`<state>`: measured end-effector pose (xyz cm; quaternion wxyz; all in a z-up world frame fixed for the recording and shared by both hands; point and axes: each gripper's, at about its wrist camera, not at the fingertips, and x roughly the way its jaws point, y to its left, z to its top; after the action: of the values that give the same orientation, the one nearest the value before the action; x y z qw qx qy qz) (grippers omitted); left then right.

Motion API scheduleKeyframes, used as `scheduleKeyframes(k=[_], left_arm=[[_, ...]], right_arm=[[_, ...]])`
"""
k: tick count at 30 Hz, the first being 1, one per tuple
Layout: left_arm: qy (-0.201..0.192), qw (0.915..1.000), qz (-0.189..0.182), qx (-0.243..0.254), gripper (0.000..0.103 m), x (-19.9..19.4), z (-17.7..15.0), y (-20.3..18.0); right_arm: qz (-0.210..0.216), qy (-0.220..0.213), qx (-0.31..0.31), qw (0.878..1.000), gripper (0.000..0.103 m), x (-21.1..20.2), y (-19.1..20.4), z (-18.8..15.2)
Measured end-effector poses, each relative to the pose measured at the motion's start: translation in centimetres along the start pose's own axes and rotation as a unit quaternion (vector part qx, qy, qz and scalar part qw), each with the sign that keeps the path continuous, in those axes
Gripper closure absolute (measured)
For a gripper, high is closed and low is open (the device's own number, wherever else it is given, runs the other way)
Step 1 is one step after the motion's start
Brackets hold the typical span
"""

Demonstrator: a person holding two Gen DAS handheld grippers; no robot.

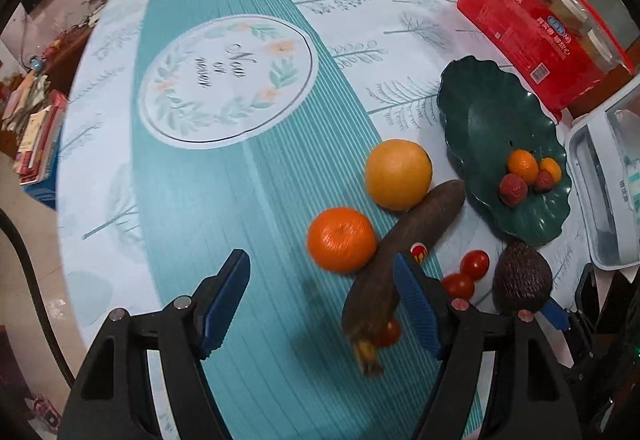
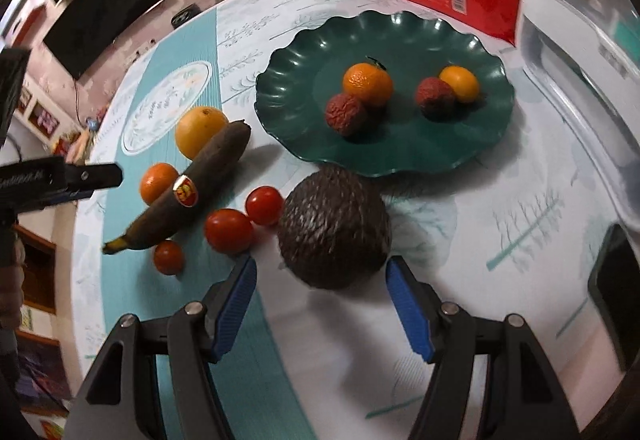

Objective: Organize fruits
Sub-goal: 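Grasp a tangerine with the left tool while the right tool grasps the avocado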

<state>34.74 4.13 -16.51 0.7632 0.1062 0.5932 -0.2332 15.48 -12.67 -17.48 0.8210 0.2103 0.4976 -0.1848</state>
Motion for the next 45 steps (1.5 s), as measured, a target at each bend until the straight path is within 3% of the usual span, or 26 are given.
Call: scheduleKeyframes(k=[15, 20, 24, 25, 34, 45], left_arm=[[-0.011, 0.9982, -0.055, -0.018, 0.031, 4.7, 0.4, 1.0], [-0.024, 0.9966, -0.078, -0.010, 0.037, 5.1, 0.4, 1.1], [-0.021, 0.9950, -0.097, -0.012, 0.057, 5.3, 0.3, 1.3], [-0.021, 0.9946, -0.100, -0.013, 0.057, 5.4, 0.3, 1.3], [-0.035, 0.9959, -0.079, -0.025, 0.058, 4.5, -0.6, 1.5], [-0.088, 0.9929, -0.047, -0.066, 0.058, -1.7, -1.8, 2.1]], right_arm=[[-0.025, -0.013, -0.080, 0.996, 0.036, 2.1, 0.7, 0.9], [-0.031, -0.013, -0.085, 0.996, 0.037, 2.6, 0.8, 1.0], [-0.039, -0.018, -0.087, 0.995, 0.041, 2.7, 0.9, 1.2], [-0.039, -0.017, -0.089, 0.995, 0.041, 2.7, 0.9, 1.3], [-0.018, -0.001, -0.086, 0.996, 0.042, 2.6, 0.8, 1.3], [0.024, -0.023, -0.091, 0.995, 0.042, 0.3, 1.0, 0.7]])
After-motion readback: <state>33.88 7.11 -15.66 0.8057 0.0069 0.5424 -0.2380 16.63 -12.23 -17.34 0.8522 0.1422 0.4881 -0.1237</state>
